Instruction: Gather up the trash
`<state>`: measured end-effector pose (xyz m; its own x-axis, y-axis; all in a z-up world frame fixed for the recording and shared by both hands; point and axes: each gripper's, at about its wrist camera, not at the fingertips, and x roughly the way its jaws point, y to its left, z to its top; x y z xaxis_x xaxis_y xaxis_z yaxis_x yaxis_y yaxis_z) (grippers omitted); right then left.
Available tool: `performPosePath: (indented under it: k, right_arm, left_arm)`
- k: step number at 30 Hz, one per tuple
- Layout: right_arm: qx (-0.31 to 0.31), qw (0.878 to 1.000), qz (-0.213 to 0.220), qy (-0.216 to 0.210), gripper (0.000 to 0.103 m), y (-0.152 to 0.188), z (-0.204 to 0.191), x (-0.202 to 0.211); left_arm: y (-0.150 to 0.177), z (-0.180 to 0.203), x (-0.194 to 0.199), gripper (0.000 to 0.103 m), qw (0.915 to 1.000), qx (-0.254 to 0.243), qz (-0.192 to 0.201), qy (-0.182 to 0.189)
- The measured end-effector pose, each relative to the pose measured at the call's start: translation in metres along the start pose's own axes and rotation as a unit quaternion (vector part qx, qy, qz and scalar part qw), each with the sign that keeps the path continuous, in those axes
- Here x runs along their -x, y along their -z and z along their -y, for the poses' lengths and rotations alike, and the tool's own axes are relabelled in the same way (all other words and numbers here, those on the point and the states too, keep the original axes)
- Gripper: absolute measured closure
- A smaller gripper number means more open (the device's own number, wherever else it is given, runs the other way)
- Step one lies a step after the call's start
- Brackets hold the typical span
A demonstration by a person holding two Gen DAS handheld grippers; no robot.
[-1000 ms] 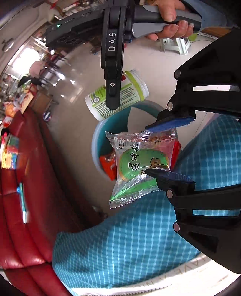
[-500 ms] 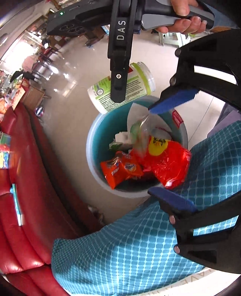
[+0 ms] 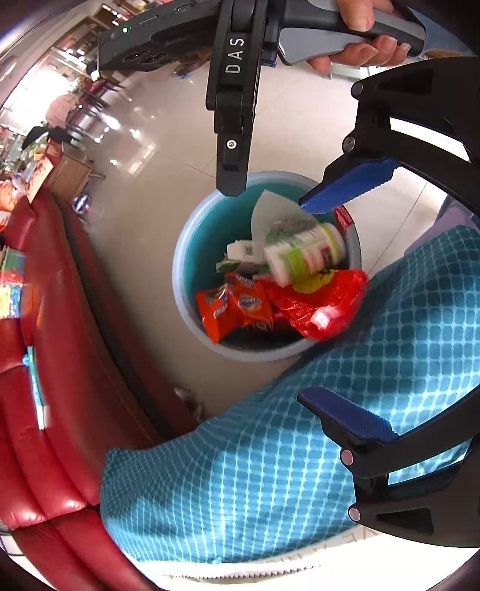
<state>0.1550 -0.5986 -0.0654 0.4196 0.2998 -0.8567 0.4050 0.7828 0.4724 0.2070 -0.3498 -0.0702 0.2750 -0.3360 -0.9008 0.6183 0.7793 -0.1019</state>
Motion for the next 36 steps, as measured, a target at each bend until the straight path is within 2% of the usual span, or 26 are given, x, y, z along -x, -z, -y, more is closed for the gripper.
performPosePath:
  k: [4,9,13,19,36]
  right_arm:
    - [0.025,1.0,0.01,0.008,0.021,0.01,-0.014,0.007]
    - [0.079,0.997,0.014,0.023,0.007,0.029,-0.039,0.017]
    - [0.111,0.993,0.015,0.032,0.007,0.046,-0.054,0.026]
    - [0.152,0.984,0.035,0.082,0.007,0.072,-0.072,0.041]
    - [0.177,0.976,0.052,0.113,0.007,0.115,-0.077,0.066]
  left_arm:
    - [0.01,-0.01,0.019,0.005,0.9997,0.017,0.014,-0.007]
    - [0.025,-0.026,0.047,0.004,0.9982,0.044,0.032,-0.024]
    - [0.034,-0.035,0.065,0.004,0.9966,0.06,0.038,-0.042]
    - [0.048,-0.044,0.083,0.004,0.9946,0.083,0.042,-0.046]
    - [0.082,-0.038,0.131,0.004,0.9899,0.101,0.074,-0.065]
